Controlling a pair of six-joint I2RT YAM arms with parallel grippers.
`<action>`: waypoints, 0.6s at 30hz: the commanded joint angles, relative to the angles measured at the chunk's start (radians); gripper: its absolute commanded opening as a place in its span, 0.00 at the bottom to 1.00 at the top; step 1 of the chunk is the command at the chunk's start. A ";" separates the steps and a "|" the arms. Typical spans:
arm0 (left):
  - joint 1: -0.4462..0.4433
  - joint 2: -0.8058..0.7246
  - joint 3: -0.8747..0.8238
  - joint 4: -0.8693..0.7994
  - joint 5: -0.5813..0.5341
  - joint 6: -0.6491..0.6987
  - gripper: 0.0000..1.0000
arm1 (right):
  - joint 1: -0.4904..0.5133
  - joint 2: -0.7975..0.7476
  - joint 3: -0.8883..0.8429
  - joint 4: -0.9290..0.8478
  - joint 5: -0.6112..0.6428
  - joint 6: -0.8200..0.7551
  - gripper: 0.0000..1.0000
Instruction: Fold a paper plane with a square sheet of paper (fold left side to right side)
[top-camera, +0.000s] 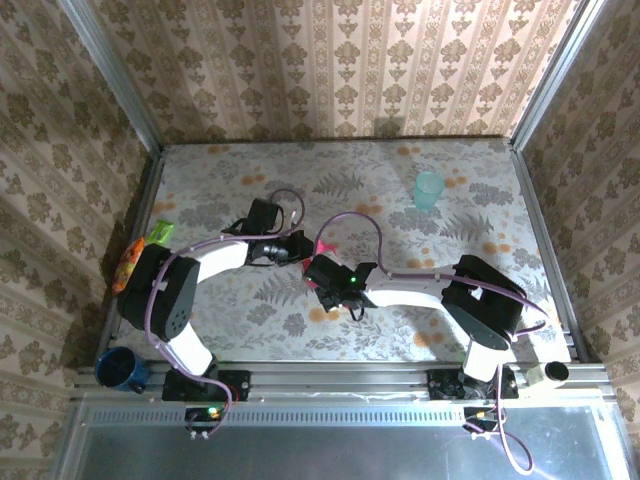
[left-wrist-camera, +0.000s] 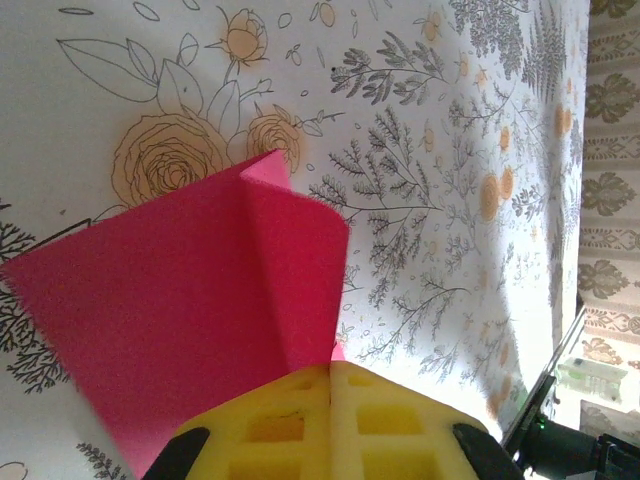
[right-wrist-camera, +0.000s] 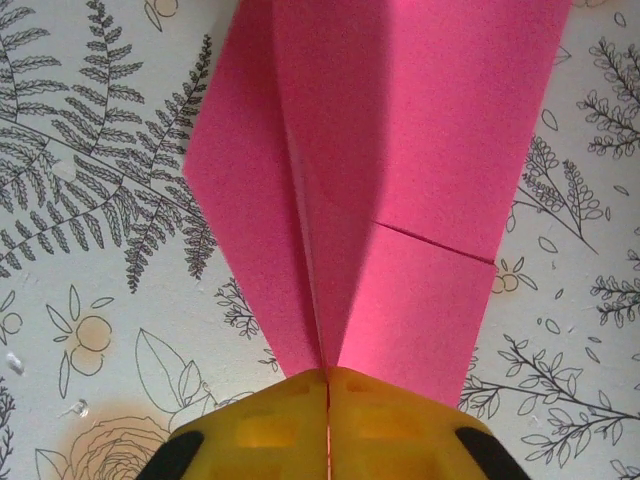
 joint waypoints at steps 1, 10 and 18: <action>0.005 0.010 0.022 0.002 0.024 0.000 0.07 | -0.006 -0.005 0.003 -0.020 0.023 -0.002 0.05; 0.022 -0.011 0.030 0.003 0.053 0.017 0.18 | -0.066 -0.064 -0.034 0.040 -0.125 -0.018 0.00; 0.109 -0.115 0.001 0.025 0.063 0.029 0.41 | -0.178 -0.062 -0.085 0.170 -0.474 0.013 0.00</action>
